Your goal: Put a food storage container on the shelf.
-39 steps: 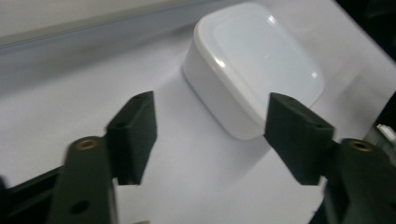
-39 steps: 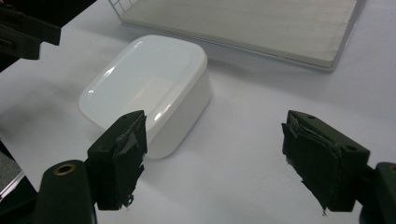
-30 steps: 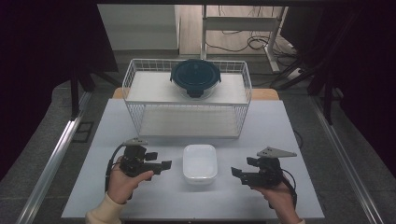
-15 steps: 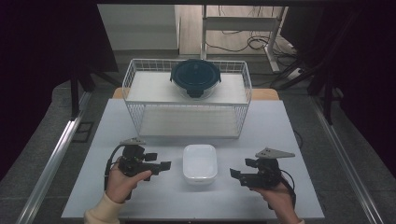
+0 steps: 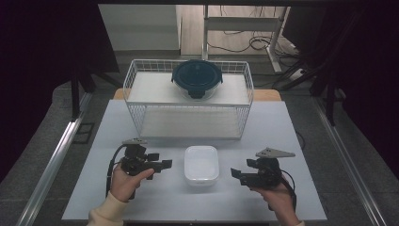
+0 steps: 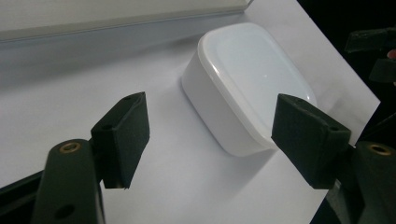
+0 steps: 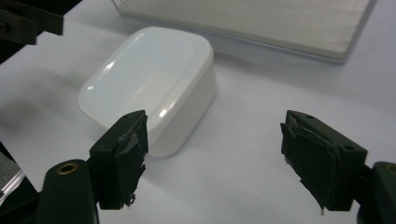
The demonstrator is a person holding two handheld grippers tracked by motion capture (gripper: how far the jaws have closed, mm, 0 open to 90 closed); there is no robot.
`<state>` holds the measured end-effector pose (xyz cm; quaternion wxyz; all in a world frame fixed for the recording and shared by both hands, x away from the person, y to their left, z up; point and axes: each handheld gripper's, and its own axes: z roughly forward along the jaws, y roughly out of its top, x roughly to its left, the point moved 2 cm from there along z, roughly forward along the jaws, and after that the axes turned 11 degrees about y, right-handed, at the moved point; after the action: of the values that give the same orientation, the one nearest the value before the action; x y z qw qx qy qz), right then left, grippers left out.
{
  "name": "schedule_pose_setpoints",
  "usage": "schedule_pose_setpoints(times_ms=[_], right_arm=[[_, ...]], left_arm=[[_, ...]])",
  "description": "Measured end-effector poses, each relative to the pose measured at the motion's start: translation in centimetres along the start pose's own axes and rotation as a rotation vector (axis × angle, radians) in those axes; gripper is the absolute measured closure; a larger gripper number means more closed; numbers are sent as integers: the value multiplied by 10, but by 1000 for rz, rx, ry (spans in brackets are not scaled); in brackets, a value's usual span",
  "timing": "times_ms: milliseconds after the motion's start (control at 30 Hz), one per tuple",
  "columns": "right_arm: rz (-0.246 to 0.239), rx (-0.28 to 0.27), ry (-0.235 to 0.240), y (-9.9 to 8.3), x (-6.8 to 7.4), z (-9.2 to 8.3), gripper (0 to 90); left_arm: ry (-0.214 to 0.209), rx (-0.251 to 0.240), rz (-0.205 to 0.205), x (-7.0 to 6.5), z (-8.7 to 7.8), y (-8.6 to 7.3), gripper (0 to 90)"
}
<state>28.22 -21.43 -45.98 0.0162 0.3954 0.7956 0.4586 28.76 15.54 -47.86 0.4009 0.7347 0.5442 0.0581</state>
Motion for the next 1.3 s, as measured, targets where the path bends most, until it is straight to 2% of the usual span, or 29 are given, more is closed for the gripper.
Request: schedule_pose_setpoints(times_ms=[67, 233, 300, 333, 367, 433, 567, 633, 667, 700, 733, 767, 900, 1000, 1033, 1067, 1100, 1133, 1167, 1300], right_arm=[[4, -10, 19, 7, 4, 5, 235], [2, -2, 46, 18, 6, 18, 237], [22, 14, 56, 25, 6, 29, 241], [29, 18, 63, 26, 5, 32, 241], [37, 18, 61, 28, 4, 35, 241], [53, 14, 56, 29, 3, 39, 244], [84, 9, 75, 28, 1, 46, 245], [87, 26, 81, 26, 0, 51, 247], [97, 25, 105, 27, -1, 55, 256], [97, 25, 105, 27, -1, 55, 256], [103, 23, 120, 27, -1, 57, 262], [126, 17, 140, 27, -2, 60, 272], [135, 34, 154, 24, -2, 65, 295], [147, 40, 162, 22, -4, 68, 304], [156, 45, 164, 21, -5, 69, 310], [164, 44, 166, 21, -6, 70, 320], [178, 44, 172, 20, -7, 71, 330], [199, 39, 194, 19, -9, 72, 352], [199, 39, 194, 19, -9, 72, 352], [225, 46, 208, 17, -11, 74, 375]], left_arm=[[2, -2, 0, -1, 1, 2, 268], [-10, -10, -33, -5, 6, 12, 272], [-48, -2, -38, -8, 12, 17, 280], [-73, -6, -59, -8, 14, 19, 287], [-79, -7, -68, -7, 16, 20, 293], [-73, 0, -60, -7, 20, 21, 296], [-89, 13, -65, -7, 25, 19, 301], [-146, 14, -105, -7, 30, 19, 303], [-172, 26, -125, -9, 35, 19, 303], [-172, 26, -125, -9, 35, 19, 305], [-156, 28, -108, -10, 38, 19, 305], [-145, 37, -96, -10, 40, 17, 310], [-126, 63, -101, -10, 46, 14, 321], [-142, 76, -101, -10, 49, 13, 326], [-175, 76, -139, -10, 52, 12, 329], [-228, 90, -172, -9, 53, 10, 334], [-232, 95, -177, -8, 56, 9, 334], [-210, 103, -160, -7, 58, 8, 347], [-203, 109, -157, -7, 60, 6, 347], [-213, 137, -152, -8, 66, 4, 401]])
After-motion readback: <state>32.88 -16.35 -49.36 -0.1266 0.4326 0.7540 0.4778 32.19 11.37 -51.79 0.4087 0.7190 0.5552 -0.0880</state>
